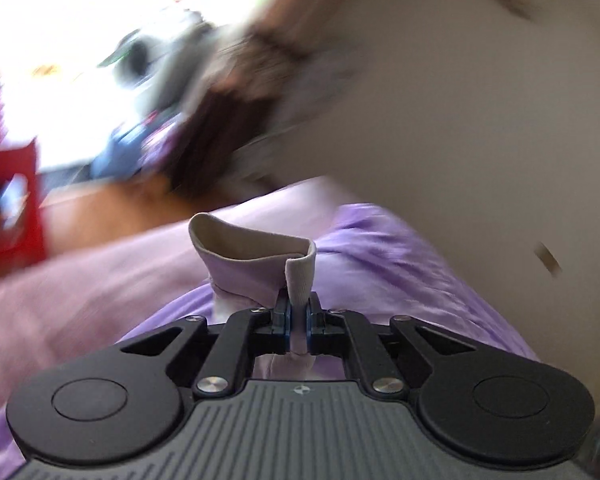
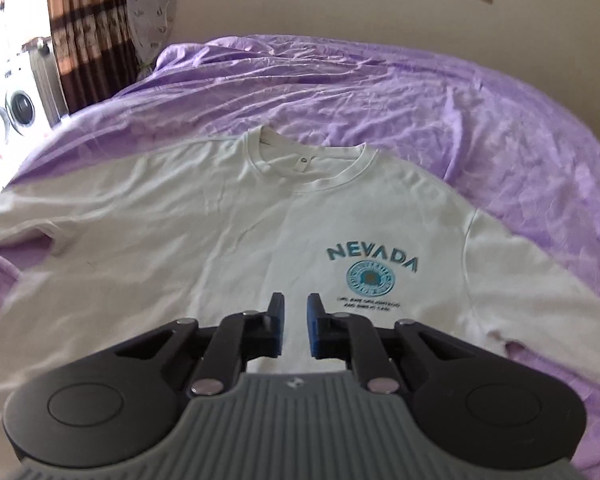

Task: Fold small clothes
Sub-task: 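Fold the held sleeve across the shirt front with the left tool, release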

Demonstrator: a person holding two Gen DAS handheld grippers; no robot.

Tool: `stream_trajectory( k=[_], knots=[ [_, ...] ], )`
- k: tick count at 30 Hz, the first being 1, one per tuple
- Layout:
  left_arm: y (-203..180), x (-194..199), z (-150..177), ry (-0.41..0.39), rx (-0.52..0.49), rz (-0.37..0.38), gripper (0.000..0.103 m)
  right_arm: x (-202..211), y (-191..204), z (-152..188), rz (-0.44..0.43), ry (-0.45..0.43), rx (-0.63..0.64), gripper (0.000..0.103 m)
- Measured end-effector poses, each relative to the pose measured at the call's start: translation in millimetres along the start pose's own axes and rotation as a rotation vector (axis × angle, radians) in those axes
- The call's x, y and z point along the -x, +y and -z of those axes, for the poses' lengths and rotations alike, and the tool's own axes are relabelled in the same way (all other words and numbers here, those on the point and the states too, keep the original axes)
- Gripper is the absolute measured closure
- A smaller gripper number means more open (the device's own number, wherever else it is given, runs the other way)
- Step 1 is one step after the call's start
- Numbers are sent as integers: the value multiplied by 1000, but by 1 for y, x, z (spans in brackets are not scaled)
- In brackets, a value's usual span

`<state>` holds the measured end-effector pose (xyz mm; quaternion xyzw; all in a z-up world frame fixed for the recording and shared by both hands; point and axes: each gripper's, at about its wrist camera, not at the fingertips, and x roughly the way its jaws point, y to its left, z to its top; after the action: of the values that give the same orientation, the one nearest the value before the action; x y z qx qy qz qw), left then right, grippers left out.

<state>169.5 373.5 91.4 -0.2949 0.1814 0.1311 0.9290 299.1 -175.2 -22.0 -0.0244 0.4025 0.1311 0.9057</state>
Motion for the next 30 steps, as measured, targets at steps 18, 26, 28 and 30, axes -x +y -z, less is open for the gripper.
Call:
stream_trajectory(
  k=[18,26,28,30],
  knots=[
    [-306,-88,248,317,-737,273,97,26,-72,-11,-41,-14,-104,89],
    [-261,-134,298,715,-596,375,82,-31,-82,7,-110,123,-240,70],
    [-252,-133,290,735,-567,405,69,-40,-82,8,-131,145,-264,68],
    [-244,-130,272,735,-524,443,58,-45,-80,4,-157,166,-286,64]
  ],
)
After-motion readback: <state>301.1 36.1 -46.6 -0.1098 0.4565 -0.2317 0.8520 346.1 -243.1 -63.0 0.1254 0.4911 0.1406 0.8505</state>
